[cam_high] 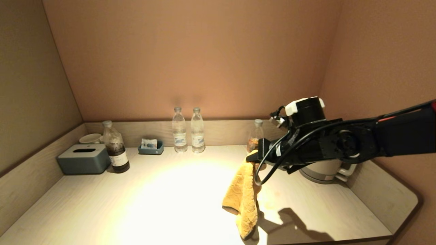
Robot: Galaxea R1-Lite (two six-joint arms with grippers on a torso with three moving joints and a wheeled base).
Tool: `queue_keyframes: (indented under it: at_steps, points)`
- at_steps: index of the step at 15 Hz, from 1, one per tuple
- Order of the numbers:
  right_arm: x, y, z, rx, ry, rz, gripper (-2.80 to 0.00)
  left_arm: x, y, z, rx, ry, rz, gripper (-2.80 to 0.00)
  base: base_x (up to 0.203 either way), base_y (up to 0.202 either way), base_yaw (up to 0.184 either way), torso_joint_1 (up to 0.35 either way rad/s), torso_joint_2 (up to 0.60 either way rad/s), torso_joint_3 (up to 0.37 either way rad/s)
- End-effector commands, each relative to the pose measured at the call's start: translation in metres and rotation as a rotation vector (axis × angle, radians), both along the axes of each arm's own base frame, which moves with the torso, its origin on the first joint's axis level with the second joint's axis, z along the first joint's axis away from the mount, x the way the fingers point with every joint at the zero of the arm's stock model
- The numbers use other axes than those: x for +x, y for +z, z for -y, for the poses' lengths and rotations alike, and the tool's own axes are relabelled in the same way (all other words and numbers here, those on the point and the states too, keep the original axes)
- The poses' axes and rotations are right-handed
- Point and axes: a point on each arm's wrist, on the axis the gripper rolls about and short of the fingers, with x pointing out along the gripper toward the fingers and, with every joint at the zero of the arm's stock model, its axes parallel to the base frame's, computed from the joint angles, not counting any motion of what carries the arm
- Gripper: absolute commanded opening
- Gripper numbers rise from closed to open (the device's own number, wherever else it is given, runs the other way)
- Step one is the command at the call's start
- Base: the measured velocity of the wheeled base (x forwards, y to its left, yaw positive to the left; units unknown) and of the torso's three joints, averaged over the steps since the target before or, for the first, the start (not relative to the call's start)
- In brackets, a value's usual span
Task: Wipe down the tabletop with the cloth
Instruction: Sweep the stains on the table
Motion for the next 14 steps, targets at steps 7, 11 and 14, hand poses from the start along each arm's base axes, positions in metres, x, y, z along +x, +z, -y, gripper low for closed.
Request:
queue_keyframes:
  at_steps: [7,11,14]
  points:
    - [0.007,-0.082,-0.054,-0.248,0.103,-0.103,-2.8,0.0,0.0,0.0,0.0,0.0,0.001,0.0,0.0,0.0,0.0,0.0,0.0,0.0]
    - [0.012,-0.11,-0.079,-0.373,0.122,-0.086,-2.8,0.0,0.0,0.0,0.0,0.0,0.001,0.0,0.0,0.0,0.0,0.0,0.0,0.0]
    - [0.026,-0.13,-0.094,-0.399,0.13,-0.088,-2.8,0.0,0.0,0.0,0.0,0.0,0.001,0.0,0.0,0.0,0.0,0.0,0.0,0.0]
